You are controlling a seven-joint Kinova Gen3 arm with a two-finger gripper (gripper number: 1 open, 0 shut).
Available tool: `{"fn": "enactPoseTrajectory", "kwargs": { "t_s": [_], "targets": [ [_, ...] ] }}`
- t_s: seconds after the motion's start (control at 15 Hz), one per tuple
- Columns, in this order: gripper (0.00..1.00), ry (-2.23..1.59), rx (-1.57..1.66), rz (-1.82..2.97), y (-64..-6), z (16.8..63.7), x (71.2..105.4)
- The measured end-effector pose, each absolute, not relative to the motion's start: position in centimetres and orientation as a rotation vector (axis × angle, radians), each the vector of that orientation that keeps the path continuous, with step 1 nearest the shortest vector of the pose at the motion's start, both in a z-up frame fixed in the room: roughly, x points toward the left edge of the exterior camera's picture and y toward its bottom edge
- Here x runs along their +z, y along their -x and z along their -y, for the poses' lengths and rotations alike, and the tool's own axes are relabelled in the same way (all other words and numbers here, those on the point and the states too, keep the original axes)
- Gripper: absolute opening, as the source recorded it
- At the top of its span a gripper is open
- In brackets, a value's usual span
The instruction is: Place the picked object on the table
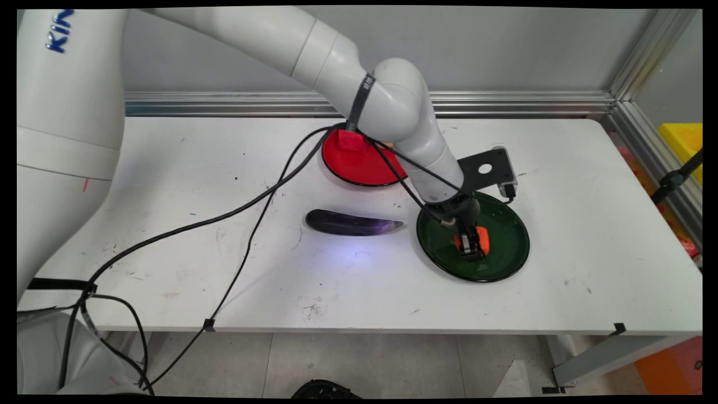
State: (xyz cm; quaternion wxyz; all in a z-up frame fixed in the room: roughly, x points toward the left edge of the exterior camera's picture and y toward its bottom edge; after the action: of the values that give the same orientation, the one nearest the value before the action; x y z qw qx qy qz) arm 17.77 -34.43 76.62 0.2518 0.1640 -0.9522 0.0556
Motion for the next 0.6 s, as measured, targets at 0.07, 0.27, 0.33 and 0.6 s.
{"fn": "enactPoseTrajectory", "kwargs": {
  "t_s": [0.07, 0.27, 0.33, 0.6],
  "targets": [
    [0.0, -0.45, 0.158, 2.585, -18.1, 34.3, 77.2],
    [0.0, -0.46, 0.187, 2.563, -19.7, 33.8, 79.6],
    [0.0, -0.463, 0.196, 2.551, -20.4, 33.5, 80.6],
    [0.0, -0.468, 0.217, 2.519, -23.1, 32.2, 83.8]
  ]
}}
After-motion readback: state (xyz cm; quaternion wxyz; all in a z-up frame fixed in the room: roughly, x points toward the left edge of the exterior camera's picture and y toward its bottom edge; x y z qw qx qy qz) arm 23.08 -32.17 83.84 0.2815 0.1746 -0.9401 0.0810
